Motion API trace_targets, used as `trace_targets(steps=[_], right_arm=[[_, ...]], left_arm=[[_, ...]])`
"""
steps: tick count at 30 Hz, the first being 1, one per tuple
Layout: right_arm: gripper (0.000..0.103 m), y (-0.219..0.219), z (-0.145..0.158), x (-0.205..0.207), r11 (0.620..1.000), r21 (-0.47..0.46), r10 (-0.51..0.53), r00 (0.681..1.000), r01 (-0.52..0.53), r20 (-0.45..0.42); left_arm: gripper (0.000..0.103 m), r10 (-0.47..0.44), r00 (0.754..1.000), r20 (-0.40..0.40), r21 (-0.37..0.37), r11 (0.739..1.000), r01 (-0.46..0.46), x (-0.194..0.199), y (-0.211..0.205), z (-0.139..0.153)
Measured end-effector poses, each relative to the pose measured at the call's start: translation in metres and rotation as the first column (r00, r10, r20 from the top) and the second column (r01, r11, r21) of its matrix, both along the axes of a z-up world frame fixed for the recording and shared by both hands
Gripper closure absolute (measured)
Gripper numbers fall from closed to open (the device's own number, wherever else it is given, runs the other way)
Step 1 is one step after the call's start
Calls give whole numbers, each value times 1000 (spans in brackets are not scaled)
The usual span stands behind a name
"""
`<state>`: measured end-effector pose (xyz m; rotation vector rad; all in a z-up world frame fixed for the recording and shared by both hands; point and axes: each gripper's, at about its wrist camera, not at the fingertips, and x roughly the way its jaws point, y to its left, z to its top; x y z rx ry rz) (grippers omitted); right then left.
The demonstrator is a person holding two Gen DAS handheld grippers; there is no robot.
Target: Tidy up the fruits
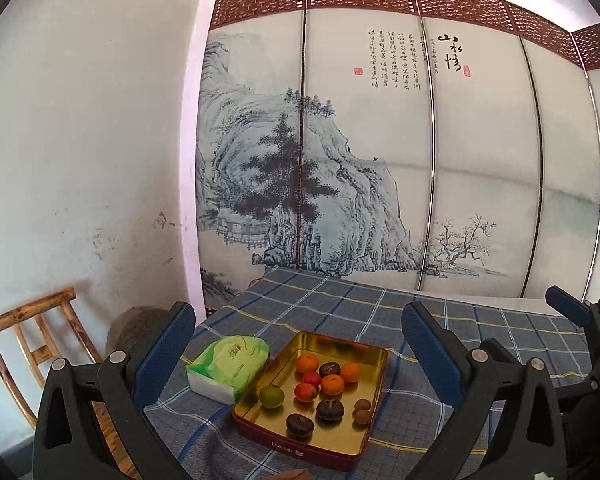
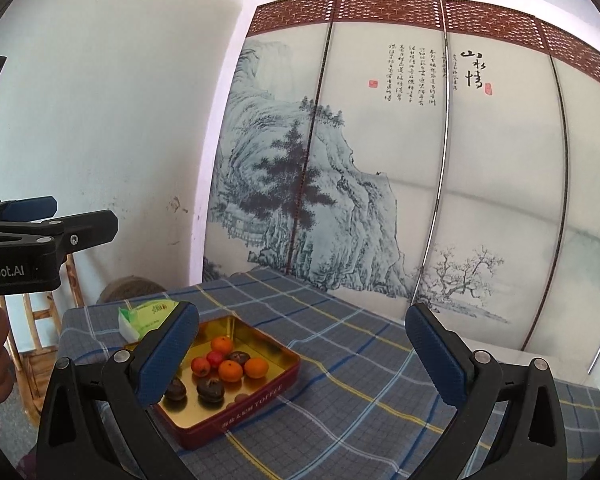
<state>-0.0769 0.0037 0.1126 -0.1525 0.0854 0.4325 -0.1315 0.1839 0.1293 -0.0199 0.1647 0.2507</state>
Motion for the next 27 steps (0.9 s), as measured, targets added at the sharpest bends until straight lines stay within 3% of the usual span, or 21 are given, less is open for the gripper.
trace_targets(steps=[14,27], right_arm=[[0,0,5,-11,1000,2,3,1000,-3,28],[0,0,-3,-2,1000,-15,6,1000,-7,-20]], left_arm=[[1,-5,1000,-18,19,1000,5,1,-9,0],[1,-11,997,-71,22,1000,12,12,-10,-14]])
